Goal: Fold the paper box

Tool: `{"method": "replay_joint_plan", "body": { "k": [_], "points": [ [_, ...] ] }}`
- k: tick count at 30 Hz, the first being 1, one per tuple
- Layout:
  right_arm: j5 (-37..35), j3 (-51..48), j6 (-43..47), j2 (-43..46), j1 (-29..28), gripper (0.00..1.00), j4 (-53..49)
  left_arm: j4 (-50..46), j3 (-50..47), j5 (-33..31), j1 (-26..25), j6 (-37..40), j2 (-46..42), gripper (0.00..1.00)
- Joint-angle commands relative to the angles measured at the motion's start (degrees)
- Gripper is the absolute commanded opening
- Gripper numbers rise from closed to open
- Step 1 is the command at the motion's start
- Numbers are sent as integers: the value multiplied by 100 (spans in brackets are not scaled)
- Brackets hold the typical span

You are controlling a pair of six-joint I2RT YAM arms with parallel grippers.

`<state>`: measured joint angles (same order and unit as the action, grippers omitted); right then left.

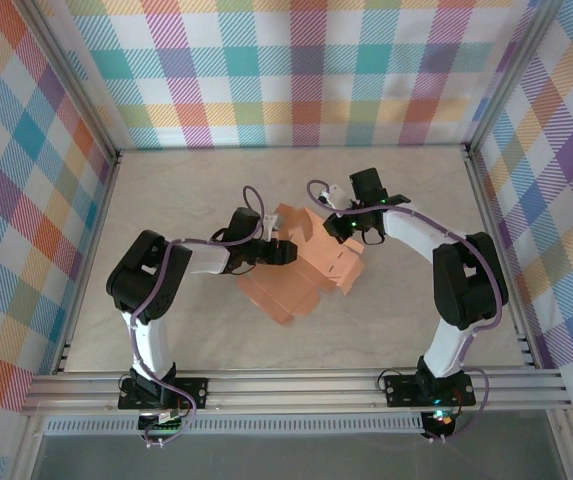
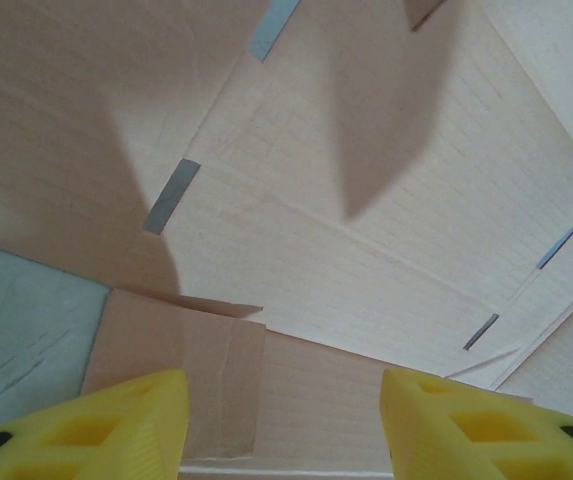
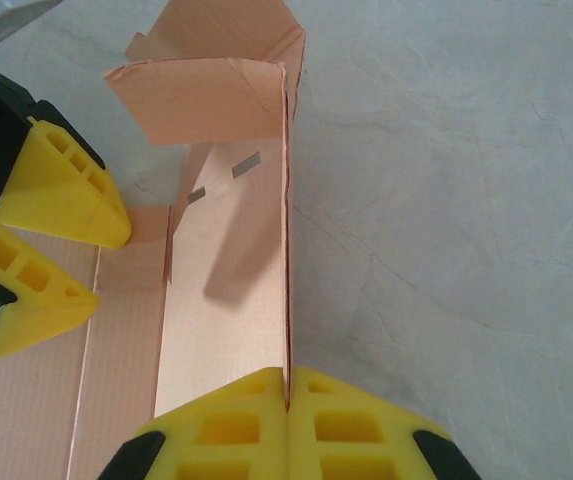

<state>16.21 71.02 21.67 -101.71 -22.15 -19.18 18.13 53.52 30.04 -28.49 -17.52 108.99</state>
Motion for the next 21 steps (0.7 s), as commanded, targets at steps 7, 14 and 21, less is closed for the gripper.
{"method": "replay_joint_plan", "body": {
  "k": [7, 14, 21],
  "points": [
    [-939, -25, 232, 48, -252, 0, 126, 258, -829, -1254, -106, 227, -1616, 69],
    [-1988, -305, 376, 110, -532, 0, 655, 34, -1400, -1855, 447, 114, -2714, 84],
    [-3109, -712, 544, 210, -922, 0, 1390, -133, -1402, -1781, 1147, -178, -2711, 98]
  ]
}}
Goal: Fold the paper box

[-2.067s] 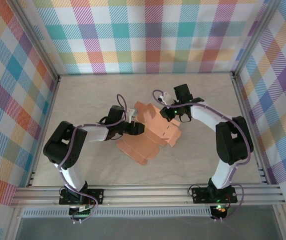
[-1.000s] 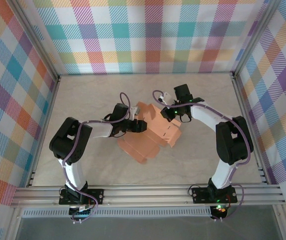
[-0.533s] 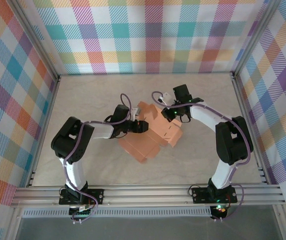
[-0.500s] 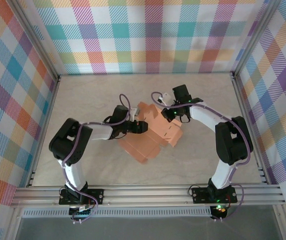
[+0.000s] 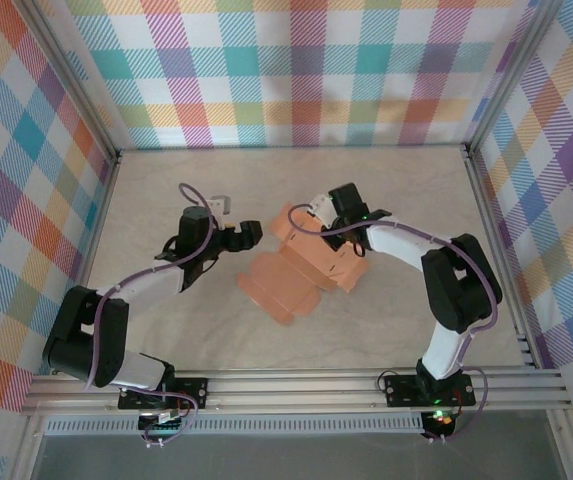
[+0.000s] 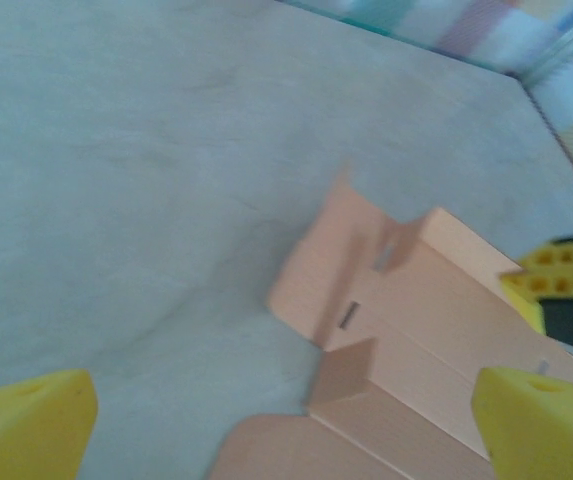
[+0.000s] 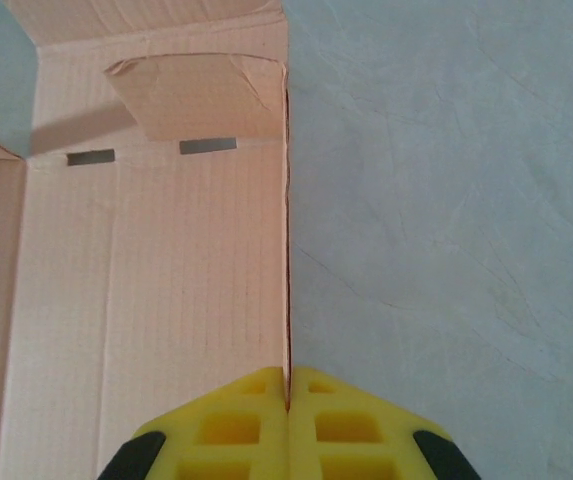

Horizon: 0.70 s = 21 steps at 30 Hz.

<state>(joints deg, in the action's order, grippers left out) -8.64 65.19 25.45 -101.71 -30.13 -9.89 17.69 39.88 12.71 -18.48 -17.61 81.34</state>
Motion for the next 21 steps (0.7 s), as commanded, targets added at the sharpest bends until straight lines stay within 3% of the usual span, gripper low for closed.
{"method": "replay_joint_plan", "body": {
  "k": [1, 8, 21],
  "points": [
    [-830, -197, 248, 224, -191, 0, 580, -66, -10, 12, 227, -242, 136, 100],
    [-1935, -640, 1068, 136, -681, 0, 1402, 172, 131, 67, 602, -725, 704, 100],
    [-3089, -1239, 2282, 382, -1128, 0, 3311, 269, 250, 232, 830, -891, 1174, 100]
  ]
}}
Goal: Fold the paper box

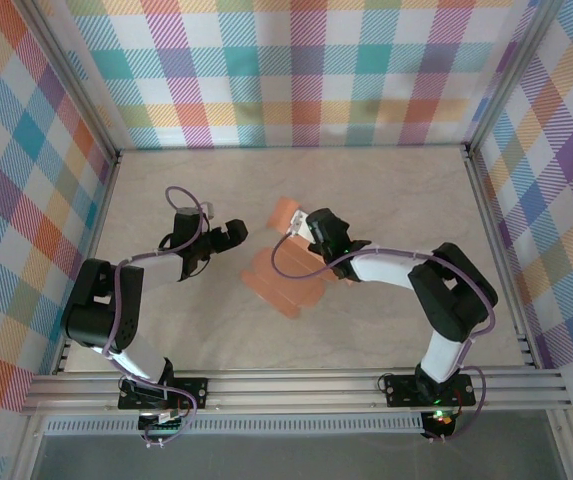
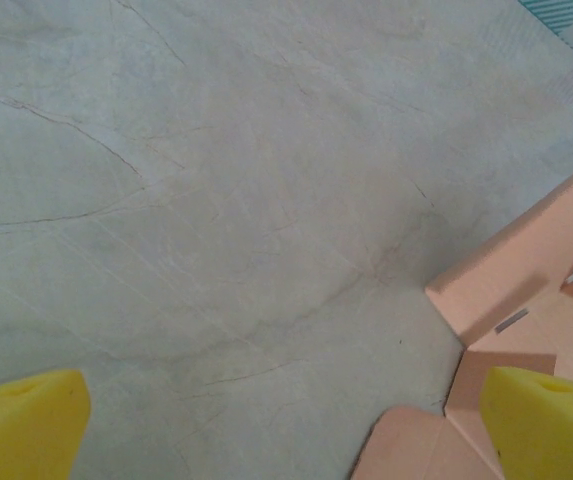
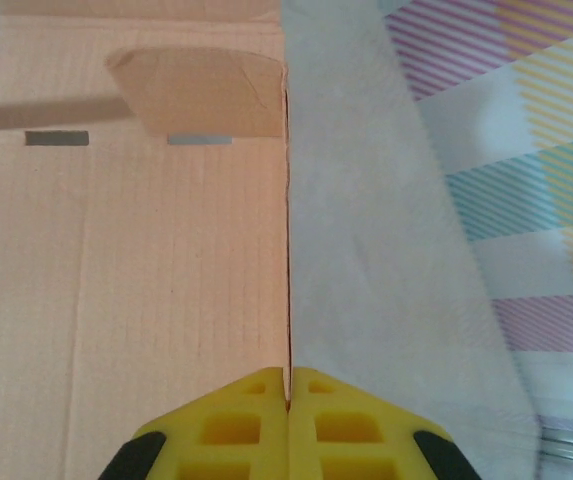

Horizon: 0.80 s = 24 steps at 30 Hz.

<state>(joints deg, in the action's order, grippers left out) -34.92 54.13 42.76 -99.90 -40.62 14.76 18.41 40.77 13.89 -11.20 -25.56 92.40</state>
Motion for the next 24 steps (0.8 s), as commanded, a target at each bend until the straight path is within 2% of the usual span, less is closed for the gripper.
{"method": "replay_joint_plan", "body": {
  "k": [1, 6, 19, 24],
  "points": [
    [-525, -173, 724, 196, -117, 0, 1024, 193, 164, 110, 107, -98, 76, 100],
    [-1053, -404, 1697, 17, -359, 0, 2071, 206, 152, 159, 150, -113, 95, 100],
    [-1545, -694, 3312, -610, -909, 0, 4144, 169, 96, 327, 522, -272, 109, 100],
    [-1544, -678, 3228, -593, -1198, 0, 3919, 97, 69, 378, 697, -296, 96, 100]
  ]
}}
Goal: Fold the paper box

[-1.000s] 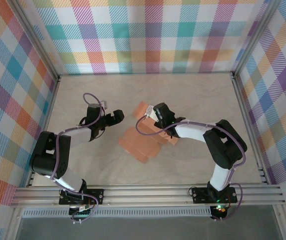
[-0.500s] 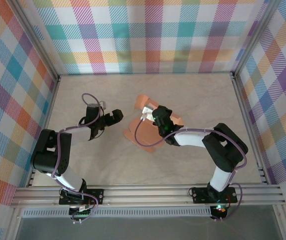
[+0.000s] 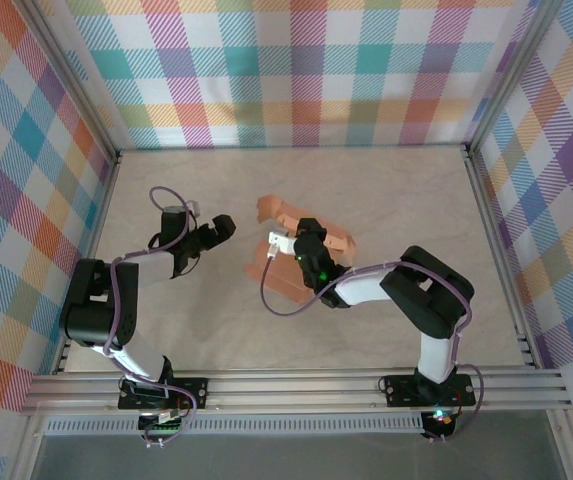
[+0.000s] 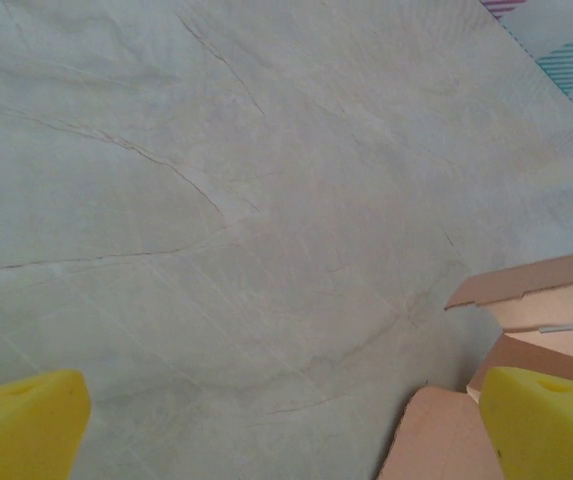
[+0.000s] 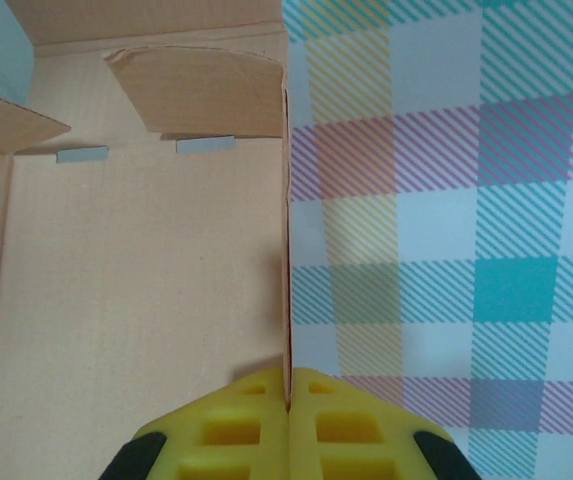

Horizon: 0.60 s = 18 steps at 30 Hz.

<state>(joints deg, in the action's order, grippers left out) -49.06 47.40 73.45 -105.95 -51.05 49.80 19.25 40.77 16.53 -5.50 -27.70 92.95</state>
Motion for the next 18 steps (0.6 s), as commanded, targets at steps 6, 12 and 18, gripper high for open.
{"method": "replay_joint_plan", "body": {
  "k": [6, 12, 18],
  "points": [
    [-112, -199, 234, -117, -570, 0, 529, -150, 51, 156, 370, -170, 4, 100],
    [-172, -444, 1203, -643, -844, 0, 2204, -480, 152, 177, 539, -79, -13, 100],
    [-306, -297, 1542, -1145, -939, 0, 2946, -466, 266, 298, 550, -129, 119, 100]
  ]
}}
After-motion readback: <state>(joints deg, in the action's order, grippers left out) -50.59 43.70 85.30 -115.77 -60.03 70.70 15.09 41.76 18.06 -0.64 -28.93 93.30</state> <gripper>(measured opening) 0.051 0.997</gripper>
